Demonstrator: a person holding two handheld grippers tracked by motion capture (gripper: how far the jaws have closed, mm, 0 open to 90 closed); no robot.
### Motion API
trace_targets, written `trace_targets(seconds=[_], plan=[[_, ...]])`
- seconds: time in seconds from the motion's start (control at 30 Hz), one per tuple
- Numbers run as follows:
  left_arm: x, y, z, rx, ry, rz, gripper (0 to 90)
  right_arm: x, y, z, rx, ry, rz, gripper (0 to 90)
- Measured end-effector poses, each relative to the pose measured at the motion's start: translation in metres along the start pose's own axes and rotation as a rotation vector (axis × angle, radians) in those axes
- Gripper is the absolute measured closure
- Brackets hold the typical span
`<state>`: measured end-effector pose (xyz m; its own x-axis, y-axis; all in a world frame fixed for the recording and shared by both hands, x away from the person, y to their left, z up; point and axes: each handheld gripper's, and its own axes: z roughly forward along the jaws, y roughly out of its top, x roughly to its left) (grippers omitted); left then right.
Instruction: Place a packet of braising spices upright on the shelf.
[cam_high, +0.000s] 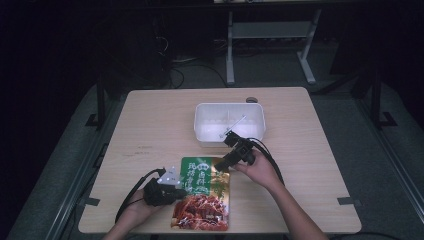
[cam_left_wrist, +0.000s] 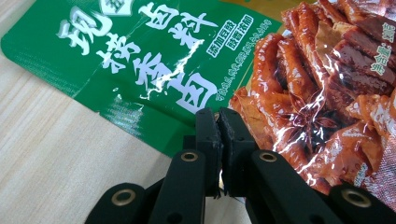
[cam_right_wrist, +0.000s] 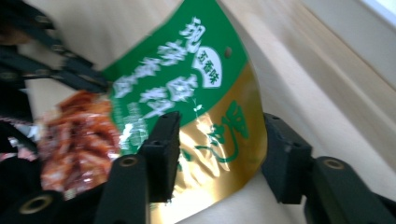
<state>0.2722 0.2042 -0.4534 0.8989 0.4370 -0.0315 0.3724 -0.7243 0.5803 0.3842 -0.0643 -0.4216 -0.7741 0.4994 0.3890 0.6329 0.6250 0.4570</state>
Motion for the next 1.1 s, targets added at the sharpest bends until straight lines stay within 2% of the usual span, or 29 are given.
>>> trace_targets(seconds=[0.07,0.13,0.33,0.57,0.67,0.73,0.8,0.9,1.1], plan=[[0.0,0.0,0.0,-0.003,0.0,-0.002,86.8,0.001,0.0,-0.002,-0.01,0.053,0.003,54.4],[0.001,0.0,0.0,-0.002,-0.003,-0.004,86.7,0.003,0.001,-0.002,-0.003,0.074,-0.005,56.0],[0.0,0.0,0.0,-0.007,0.0,-0.01,86.0,0.005,0.008,0.009,0.058,0.037,-0.031,58.4],[0.001,0.0,0.0,-0.005,0.003,-0.009,84.5,0.005,0.013,0.023,0.112,0.01,-0.03,58.1],[0.001,0.0,0.0,-0.006,0.003,-0.01,84.1,0.008,0.016,0.026,0.133,0.02,-0.051,58.4],[0.001,0.0,0.0,-0.007,0.002,-0.011,83.9,0.01,0.016,0.024,0.122,0.044,-0.07,59.3],[0.001,0.0,0.0,-0.006,0.002,-0.012,83.7,0.01,0.015,0.025,0.131,0.034,-0.074,61.2],[0.001,0.0,0.0,-0.004,0.006,-0.01,83.0,0.011,0.015,0.031,0.165,-0.007,-0.076,64.6],[0.001,-0.001,0.0,-0.01,0.013,-0.009,80.0,0.013,0.017,0.039,0.213,-0.07,-0.1,78.9]])
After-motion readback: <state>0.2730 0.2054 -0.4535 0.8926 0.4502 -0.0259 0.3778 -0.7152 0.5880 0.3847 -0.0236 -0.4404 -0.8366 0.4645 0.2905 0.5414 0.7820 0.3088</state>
